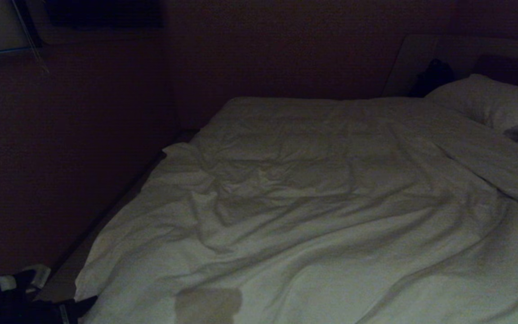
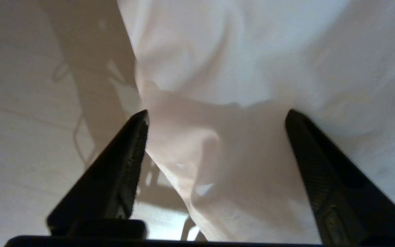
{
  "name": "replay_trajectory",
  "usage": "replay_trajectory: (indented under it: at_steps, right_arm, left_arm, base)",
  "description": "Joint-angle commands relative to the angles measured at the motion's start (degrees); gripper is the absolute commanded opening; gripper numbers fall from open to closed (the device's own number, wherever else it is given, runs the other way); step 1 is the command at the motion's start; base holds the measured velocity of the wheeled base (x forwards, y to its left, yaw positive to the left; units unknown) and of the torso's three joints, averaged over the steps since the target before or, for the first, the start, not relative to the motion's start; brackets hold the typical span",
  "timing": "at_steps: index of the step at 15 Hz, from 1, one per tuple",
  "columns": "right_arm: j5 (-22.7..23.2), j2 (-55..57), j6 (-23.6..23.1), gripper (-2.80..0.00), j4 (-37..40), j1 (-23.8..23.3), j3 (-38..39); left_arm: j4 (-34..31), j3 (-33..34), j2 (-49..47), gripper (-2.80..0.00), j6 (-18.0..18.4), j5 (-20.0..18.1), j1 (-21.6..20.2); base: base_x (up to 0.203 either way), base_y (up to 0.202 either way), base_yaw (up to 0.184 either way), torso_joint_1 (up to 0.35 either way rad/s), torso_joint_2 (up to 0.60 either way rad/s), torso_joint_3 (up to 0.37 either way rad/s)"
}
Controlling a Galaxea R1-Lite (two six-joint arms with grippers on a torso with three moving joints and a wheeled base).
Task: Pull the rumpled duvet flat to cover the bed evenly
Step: Flatten the corners of the folded blanket
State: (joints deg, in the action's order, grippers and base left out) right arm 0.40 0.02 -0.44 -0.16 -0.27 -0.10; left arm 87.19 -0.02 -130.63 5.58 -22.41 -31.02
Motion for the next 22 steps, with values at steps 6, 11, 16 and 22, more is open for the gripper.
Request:
replay_trajectory:
  at_steps: [6,11,16,22]
  right_arm:
    - [0.04,0.06,0.00,-2.80,-0.02,0.00,0.01]
    - [0.04,0.06,0.00,-2.80,-0.02,0.00,0.01]
    - [0.04,0.06,0.00,-2.80,-0.02,0.00,0.01]
    - [0.04,0.06,0.00,-2.80,-0.02,0.00,0.01]
  left_arm:
    - [2.77,-0.99,-6.75,0.00,1.36,0.78,2.28]
    - [2.77,-2.99,-7.96,0.00,1.29,0.78,2.76]
    - [2.77,-4.93,-9.64,0.00,1.51,0.82,4.78]
    - [2.77,-5.25,-9.72,0.00,1.64,0.87,5.27]
  base:
    - [0.000,0.000,0.000,0.000,0.00,0.000]
    - [0.000,0.000,0.000,0.000,0.00,0.000]
    - [0.000,0.000,0.000,0.000,0.00,0.000]
    - [0.000,0.000,0.000,0.000,0.00,0.000]
